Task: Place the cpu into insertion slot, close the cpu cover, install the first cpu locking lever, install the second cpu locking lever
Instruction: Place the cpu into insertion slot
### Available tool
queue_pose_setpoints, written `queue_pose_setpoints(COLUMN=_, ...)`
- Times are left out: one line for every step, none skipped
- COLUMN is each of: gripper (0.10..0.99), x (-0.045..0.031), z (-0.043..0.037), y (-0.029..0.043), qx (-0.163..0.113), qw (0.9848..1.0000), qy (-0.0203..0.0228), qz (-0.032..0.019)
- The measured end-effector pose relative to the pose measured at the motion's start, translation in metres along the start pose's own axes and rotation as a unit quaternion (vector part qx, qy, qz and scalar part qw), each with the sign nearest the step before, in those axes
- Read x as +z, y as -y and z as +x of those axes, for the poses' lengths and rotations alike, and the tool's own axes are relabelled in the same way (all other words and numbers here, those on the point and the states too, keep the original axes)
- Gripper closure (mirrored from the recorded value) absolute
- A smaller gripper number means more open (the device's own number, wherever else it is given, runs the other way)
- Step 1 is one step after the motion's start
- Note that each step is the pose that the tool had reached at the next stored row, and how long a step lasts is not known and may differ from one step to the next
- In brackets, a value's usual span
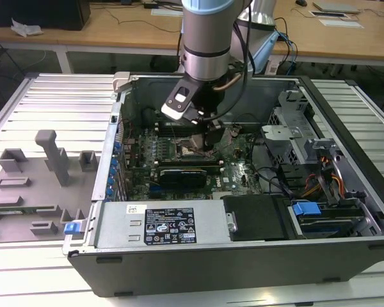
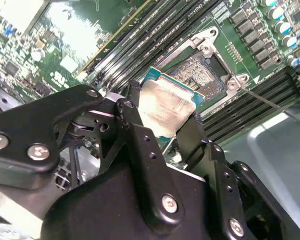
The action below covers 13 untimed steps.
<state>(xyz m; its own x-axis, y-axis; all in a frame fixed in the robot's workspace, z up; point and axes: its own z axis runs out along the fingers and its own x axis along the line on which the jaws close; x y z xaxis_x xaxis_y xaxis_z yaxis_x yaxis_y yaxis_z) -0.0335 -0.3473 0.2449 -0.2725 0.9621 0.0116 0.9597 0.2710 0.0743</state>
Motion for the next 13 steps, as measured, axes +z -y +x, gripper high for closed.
queue_pose_setpoints(gripper=0.545, x=0.0003, z=0.0000, y=0.0000, qx=0.007, qw=1.0000, qy=0.0006, qz=-0.0001)
queue_pose_setpoints(gripper=0.545, x=0.0009, z=0.0000, y=0.0001, qx=0.022, qw=0.9998, qy=0.0016, qz=-0.0003)
queue_pose_setpoints(gripper=0.545, x=0.0015, z=0.0000, y=0.0001, qx=0.036, qw=0.9993, qy=0.0027, qz=-0.0004)
queue_pose_setpoints(gripper=0.545, x=0.0018, z=0.0000, y=0.0002, qx=0.044, qw=0.9990, qy=0.0033, qz=-0.0005)
queue_pose_setpoints(gripper=0.545, x=0.0022, z=0.0000, y=0.0002, qx=0.053, qw=0.9986, qy=0.0040, qz=-0.0006)
queue_pose_setpoints(gripper=0.545, x=0.0026, z=0.0000, y=0.0002, qx=0.063, qw=0.9980, qy=0.0047, qz=-0.0007)
queue_pose_setpoints(gripper=0.545, x=0.0029, z=0.0000, y=0.0002, qx=0.071, qw=0.9975, qy=0.0053, qz=-0.0008)
queue_pose_setpoints(gripper=0.545, x=0.0034, z=0.0000, y=0.0003, qx=0.083, qw=0.9966, qy=0.0062, qz=-0.0009)
queue_pose_setpoints(gripper=0.545, x=0.0037, z=-0.0001, y=0.0003, qx=0.090, qw=0.9959, qy=0.0068, qz=-0.0010)
queue_pose_setpoints(gripper=0.545, x=0.0040, z=-0.0001, y=0.0003, qx=0.098, qw=0.9952, qy=0.0073, qz=-0.0011)
queue_pose_setpoints(gripper=0.545, x=0.0047, z=-0.0001, y=0.0004, qx=0.113, qw=0.9935, qy=0.0085, qz=-0.0013)
queue_pose_setpoints(gripper=0.545, x=0.0059, z=0.0010, y=0.0014, qx=0.124, qw=0.9923, qy=0.0093, qz=-0.0013)
queue_pose_setpoints(gripper=0.545, x=0.0068, z=0.0030, y=0.0025, qx=0.124, qw=0.9923, qy=0.0093, qz=-0.0014)
